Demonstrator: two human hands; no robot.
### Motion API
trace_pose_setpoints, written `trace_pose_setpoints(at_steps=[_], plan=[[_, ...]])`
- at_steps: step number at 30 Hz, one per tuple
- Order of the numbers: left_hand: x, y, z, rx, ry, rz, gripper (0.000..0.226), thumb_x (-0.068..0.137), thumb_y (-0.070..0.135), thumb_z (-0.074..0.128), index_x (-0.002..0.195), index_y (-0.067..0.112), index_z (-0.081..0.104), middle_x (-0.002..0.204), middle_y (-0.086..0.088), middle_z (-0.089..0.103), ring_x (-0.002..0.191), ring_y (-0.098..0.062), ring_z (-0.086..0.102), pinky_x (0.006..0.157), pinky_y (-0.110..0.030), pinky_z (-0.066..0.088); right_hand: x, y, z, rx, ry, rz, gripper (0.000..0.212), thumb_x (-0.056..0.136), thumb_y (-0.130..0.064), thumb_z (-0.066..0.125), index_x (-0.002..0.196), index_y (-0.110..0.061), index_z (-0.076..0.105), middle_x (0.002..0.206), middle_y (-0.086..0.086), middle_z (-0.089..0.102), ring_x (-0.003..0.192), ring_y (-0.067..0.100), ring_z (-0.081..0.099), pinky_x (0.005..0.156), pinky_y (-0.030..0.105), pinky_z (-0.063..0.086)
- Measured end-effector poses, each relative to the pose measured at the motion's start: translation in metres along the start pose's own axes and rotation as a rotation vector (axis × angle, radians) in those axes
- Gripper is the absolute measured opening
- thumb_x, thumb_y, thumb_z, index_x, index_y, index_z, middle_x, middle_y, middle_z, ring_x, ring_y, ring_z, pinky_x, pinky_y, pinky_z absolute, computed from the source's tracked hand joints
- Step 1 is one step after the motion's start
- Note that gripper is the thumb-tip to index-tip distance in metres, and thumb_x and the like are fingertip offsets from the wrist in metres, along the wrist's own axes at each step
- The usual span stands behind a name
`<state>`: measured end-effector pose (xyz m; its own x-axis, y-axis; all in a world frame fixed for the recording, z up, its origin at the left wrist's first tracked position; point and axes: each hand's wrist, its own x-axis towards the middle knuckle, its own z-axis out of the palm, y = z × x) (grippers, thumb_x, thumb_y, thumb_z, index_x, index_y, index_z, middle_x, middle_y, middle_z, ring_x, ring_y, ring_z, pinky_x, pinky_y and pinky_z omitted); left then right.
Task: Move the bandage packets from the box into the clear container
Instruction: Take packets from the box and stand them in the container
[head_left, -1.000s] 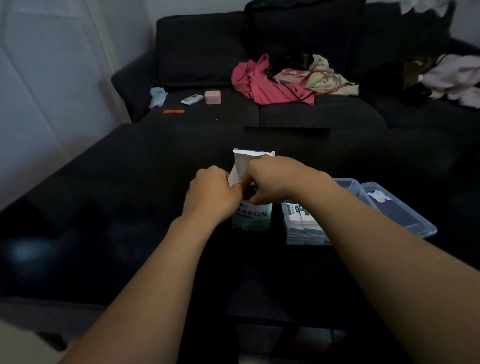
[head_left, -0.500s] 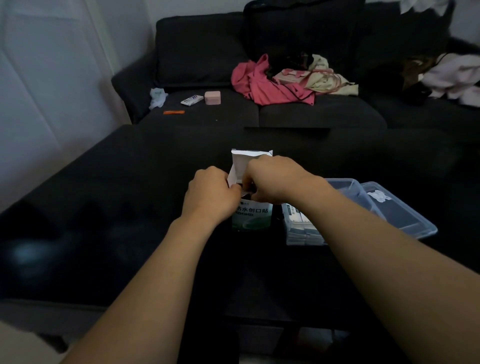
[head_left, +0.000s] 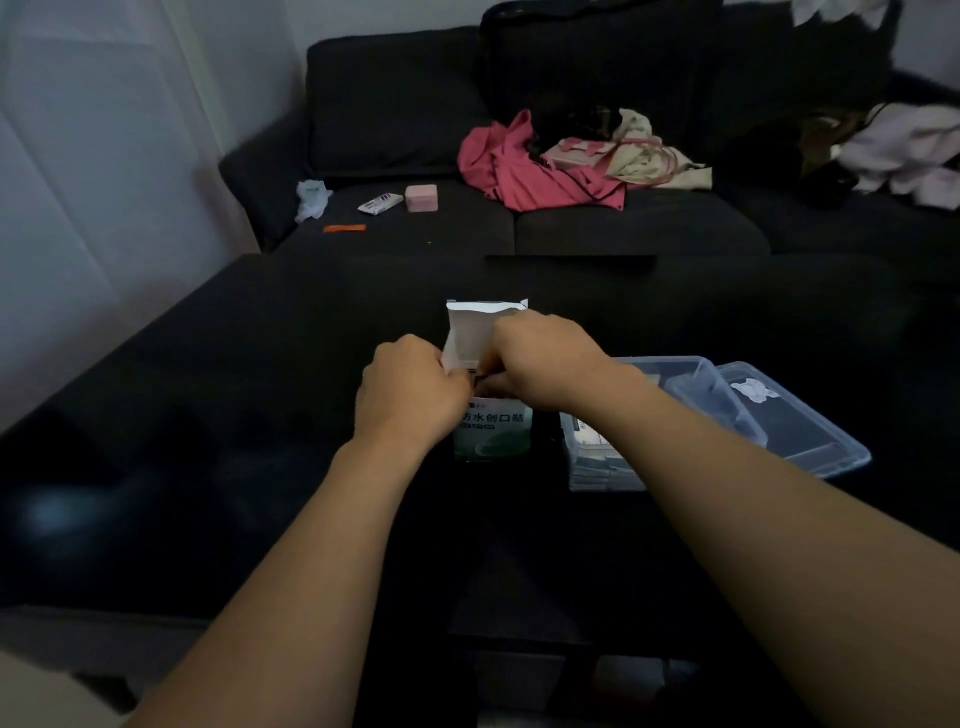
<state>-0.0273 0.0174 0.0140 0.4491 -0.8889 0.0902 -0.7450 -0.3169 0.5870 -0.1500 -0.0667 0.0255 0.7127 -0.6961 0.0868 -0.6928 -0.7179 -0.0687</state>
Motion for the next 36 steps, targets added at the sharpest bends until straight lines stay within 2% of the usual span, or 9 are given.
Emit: trace_pose_setpoints(at_steps=[4, 9, 11, 15, 19, 25, 29, 32, 36], plan=[[0.000, -0.001, 0.000, 0.044, 0.104, -0.096, 0.033, 0.096, 0.027, 0.058, 0.066, 0.013, 0.058, 0.083, -0.009, 0.060, 0.061, -0.018, 0.054, 0.046, -0.028, 0.031, -0.001, 0.012, -0.006, 0.161, 0.074, 0.043, 0.024, 0.086, -0.041, 0.074, 0.074, -0.020, 0.075, 0.075, 0.002, 0.067, 0.069, 0.020, 0.064, 0.060, 0.034, 0.052], [-0.003, -0.001, -0.004, 0.049, 0.109, -0.090, 0.041, 0.100, 0.034, 0.052, 0.069, 0.010, 0.064, 0.069, -0.002, 0.058, 0.055, -0.013, 0.052, 0.045, -0.027, 0.031, -0.013, 0.029, -0.030, 0.469, 0.205, -0.017, 0.012, 0.088, -0.025, 0.075, 0.086, -0.015, 0.082, 0.061, -0.008, 0.067, 0.048, -0.003, 0.054, 0.049, 0.011, 0.038], [-0.004, -0.001, -0.004, 0.002, 0.199, -0.085, 0.049, 0.101, 0.045, 0.046, 0.075, 0.010, 0.070, 0.069, 0.000, 0.059, 0.058, -0.016, 0.052, 0.053, -0.028, 0.036, -0.023, 0.036, -0.038, 0.602, 0.222, -0.003, 0.014, 0.089, -0.022, 0.074, 0.088, -0.011, 0.081, 0.062, -0.004, 0.069, 0.046, -0.001, 0.050, 0.050, 0.016, 0.040], [-0.004, 0.001, -0.006, -0.297, 0.561, 0.284, 0.041, 0.095, 0.052, 0.049, 0.093, 0.017, 0.070, 0.092, -0.002, 0.061, 0.081, -0.017, 0.057, 0.071, -0.030, 0.043, -0.039, 0.044, -0.049, 0.917, 0.185, -0.006, 0.016, 0.093, -0.016, 0.069, 0.085, -0.006, 0.078, 0.054, -0.004, 0.064, 0.046, 0.007, 0.043, 0.042, 0.016, 0.033], [-0.018, 0.015, 0.001, -0.555, 0.172, 0.534, 0.022, 0.095, 0.034, 0.062, 0.104, 0.017, 0.071, 0.087, -0.002, 0.069, 0.075, -0.015, 0.064, 0.064, -0.024, 0.049, -0.041, 0.039, -0.050, 0.976, 0.113, -0.102, 0.019, 0.092, -0.013, 0.069, 0.091, 0.005, 0.076, 0.054, 0.002, 0.058, 0.046, 0.008, 0.041, 0.042, 0.016, 0.031], [-0.017, 0.017, 0.000, -0.793, -0.279, 0.216, 0.008, 0.103, 0.017, 0.055, 0.104, 0.016, 0.063, 0.074, -0.006, 0.067, 0.059, -0.019, 0.067, 0.041, -0.026, 0.045, -0.035, 0.031, -0.047, 0.934, 0.157, -0.089, 0.014, 0.089, -0.011, 0.072, 0.097, 0.000, 0.077, 0.072, 0.019, 0.067, 0.053, 0.009, 0.050, 0.048, 0.018, 0.041], [-0.020, 0.026, 0.014, -0.781, -0.219, 0.148, 0.006, 0.095, 0.013, 0.068, 0.098, 0.015, 0.063, 0.065, -0.005, 0.064, 0.051, -0.014, 0.064, 0.037, -0.025, 0.040, -0.033, 0.023, -0.039, 0.717, 0.211, -0.078, 0.028, 0.089, -0.020, 0.074, 0.116, -0.012, 0.070, 0.100, 0.005, 0.074, 0.082, 0.008, 0.067, 0.073, 0.023, 0.055], [-0.022, 0.038, 0.025, -0.749, -0.074, 0.110, 0.007, 0.093, 0.004, 0.065, 0.096, 0.009, 0.062, 0.064, -0.013, 0.067, 0.039, -0.010, 0.058, 0.036, -0.022, 0.040, -0.036, 0.016, -0.034, 0.467, 0.257, -0.076, 0.045, 0.095, -0.037, 0.064, 0.138, -0.023, 0.057, 0.130, -0.004, 0.063, 0.116, 0.009, 0.059, 0.096, 0.026, 0.049], [-0.024, 0.048, 0.039, -0.659, 0.050, 0.097, 0.013, 0.098, 0.009, 0.055, 0.087, 0.008, 0.063, 0.066, -0.009, 0.067, 0.041, -0.006, 0.060, 0.037, -0.020, 0.043, -0.046, 0.013, -0.027, 0.368, 0.230, -0.011, 0.041, 0.102, -0.039, 0.049, 0.138, -0.021, 0.055, 0.131, 0.003, 0.063, 0.119, 0.020, 0.058, 0.099, 0.043, 0.048]])
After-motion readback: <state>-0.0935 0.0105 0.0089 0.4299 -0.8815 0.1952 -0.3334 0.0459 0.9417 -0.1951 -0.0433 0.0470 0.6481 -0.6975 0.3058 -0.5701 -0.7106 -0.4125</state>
